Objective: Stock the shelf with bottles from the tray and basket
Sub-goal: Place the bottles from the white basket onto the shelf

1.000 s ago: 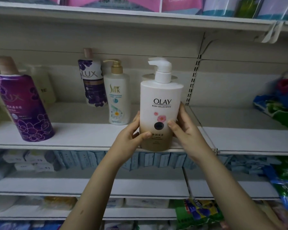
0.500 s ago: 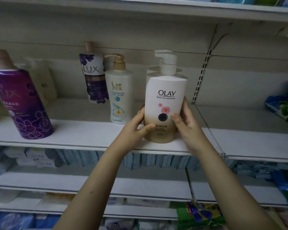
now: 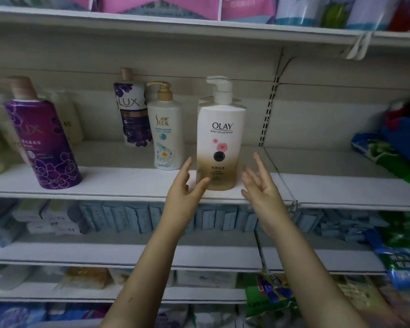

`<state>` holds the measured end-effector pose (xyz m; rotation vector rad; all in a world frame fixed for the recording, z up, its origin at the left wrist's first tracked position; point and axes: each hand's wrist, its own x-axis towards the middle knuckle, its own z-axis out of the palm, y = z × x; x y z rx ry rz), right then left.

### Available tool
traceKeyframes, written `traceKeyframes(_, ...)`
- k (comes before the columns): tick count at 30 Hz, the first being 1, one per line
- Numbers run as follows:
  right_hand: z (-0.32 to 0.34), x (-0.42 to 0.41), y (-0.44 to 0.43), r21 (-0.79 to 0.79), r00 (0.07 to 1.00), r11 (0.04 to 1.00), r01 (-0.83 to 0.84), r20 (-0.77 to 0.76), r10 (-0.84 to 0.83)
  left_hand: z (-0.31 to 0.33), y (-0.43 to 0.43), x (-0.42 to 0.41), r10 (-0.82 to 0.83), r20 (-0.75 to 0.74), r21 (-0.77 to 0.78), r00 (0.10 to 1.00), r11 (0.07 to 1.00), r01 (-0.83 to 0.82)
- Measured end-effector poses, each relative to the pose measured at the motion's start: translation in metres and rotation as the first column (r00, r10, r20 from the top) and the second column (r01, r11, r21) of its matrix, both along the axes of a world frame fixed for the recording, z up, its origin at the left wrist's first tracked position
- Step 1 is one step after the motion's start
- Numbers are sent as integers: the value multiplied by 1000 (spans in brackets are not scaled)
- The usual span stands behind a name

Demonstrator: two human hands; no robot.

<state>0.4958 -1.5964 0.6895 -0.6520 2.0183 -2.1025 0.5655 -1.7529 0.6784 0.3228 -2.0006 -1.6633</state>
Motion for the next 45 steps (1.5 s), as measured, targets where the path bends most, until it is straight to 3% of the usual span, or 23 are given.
traceKeyframes(2, 0, 26, 16, -15, 1000, 1000, 22, 0, -22, -2, 22, 25, 34, -17, 103, 999, 994, -32)
traceKeyframes(9, -8, 99, 61, -40, 1000, 999, -7, -5, 7, 0, 72, 98, -55, -100, 150, 994, 986, 69)
traceKeyframes(15, -39, 133, 68, -11, 995, 1000, -22, 95, 23, -29, 75, 152, -17, 11, 186, 1000, 982, 14)
traceKeyframes(23, -107, 195, 51, 54, 938, 994, -94, 338, 70, -101, 38, 236, 105, 230, 253, 968, 953, -164)
traceKeyframes(31, -162, 260, -15, 137, 844, 956, -261, 512, 157, -140, -25, 289, 215, 300, 480, 929, 808, -342)
traceKeyframes(36, -198, 306, -93, 208, 781, 921, -328, 609, 140, -155, -96, 349, 258, 381, 437, 888, 796, -419)
traceKeyframes(45, -271, 387, -184, 313, 669, 908, -278, 742, -52, -226, -186, 440, 133, 615, 444, 777, 756, -481)
